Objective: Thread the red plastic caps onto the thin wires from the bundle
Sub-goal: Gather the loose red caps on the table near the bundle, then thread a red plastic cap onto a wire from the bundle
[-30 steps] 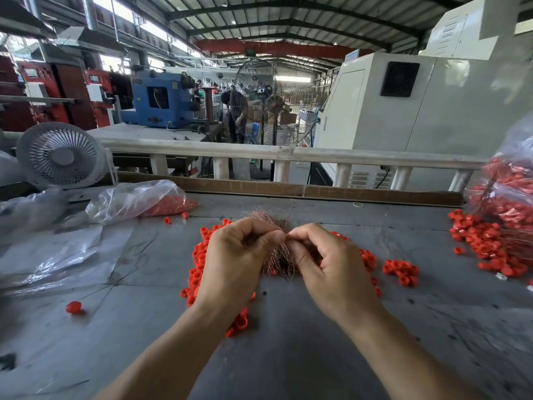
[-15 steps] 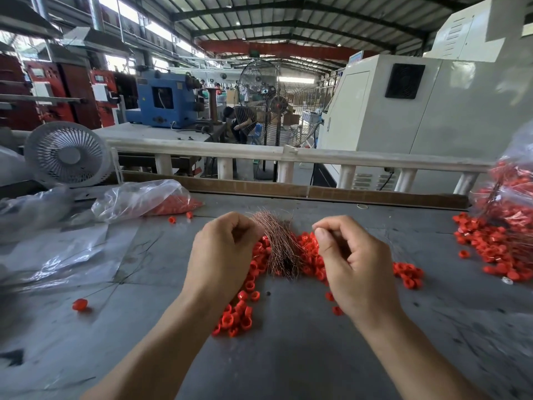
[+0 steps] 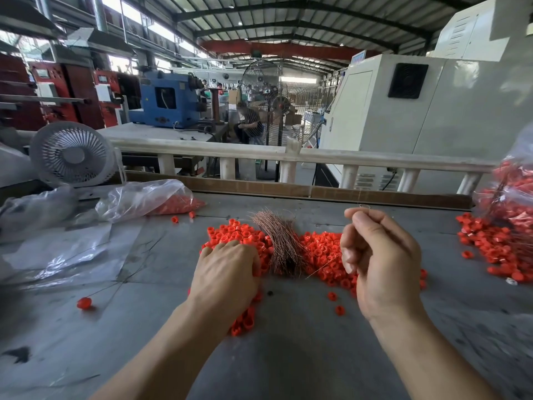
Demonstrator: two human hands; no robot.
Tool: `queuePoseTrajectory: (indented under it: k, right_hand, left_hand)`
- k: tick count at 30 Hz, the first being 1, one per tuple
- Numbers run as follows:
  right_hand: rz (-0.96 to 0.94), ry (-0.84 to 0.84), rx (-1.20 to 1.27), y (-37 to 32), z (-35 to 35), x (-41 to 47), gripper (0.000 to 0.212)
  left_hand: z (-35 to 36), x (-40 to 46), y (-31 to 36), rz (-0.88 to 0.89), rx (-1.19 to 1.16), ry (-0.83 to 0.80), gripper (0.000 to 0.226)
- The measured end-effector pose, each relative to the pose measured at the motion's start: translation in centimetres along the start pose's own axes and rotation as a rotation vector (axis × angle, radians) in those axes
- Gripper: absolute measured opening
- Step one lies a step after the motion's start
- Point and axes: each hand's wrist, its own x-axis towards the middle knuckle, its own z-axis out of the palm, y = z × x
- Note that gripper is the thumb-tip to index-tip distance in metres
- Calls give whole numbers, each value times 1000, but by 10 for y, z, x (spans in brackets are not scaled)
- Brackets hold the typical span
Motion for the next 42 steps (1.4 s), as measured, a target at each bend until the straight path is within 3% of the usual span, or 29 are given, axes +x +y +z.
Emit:
queuePoseTrajectory:
  k: [4, 10, 26, 42]
  right_hand:
    - [121, 4, 126, 0, 2, 2, 25]
    - [203, -32, 142, 3, 3, 1, 18]
    - [238, -81, 38, 10, 7, -4, 17]
    - [245, -102, -2, 12, 6, -5, 20]
  left_hand:
    - [2, 1, -1, 11, 18, 6, 16]
    - [1, 1, -3, 11, 54, -7, 25]
    - [1, 1, -1, 25, 28, -8, 13]
    - [5, 2, 0, 25, 81, 6, 19]
